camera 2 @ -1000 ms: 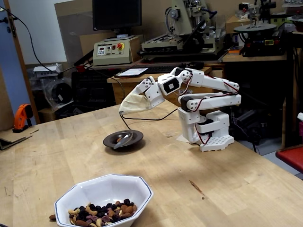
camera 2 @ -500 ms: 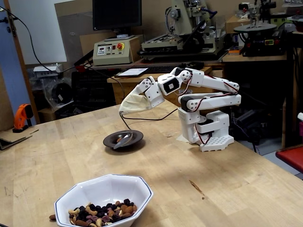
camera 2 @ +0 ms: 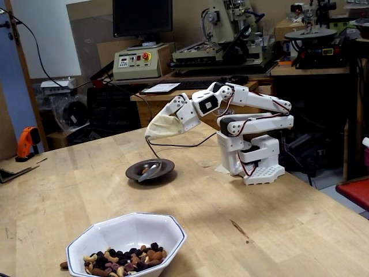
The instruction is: Use spoon to transfer food from the white bowl to brown plate
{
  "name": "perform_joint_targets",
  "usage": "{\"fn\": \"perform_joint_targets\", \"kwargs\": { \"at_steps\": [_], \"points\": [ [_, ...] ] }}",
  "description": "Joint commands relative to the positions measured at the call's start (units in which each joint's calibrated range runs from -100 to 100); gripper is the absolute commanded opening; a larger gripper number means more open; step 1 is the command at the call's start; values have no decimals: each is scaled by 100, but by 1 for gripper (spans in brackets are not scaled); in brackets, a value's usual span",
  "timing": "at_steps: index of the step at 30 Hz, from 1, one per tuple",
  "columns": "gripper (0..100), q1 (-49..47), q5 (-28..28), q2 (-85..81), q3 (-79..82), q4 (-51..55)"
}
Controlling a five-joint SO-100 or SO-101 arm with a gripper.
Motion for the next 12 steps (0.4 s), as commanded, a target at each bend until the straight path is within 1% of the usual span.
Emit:
{"fn": "perform_joint_targets", "kwargs": {
  "at_steps": [1, 12],
  "points": [
    [4, 29, 29, 8, -53, -52],
    [4, 29, 29, 8, -44, -52]
  ]
}}
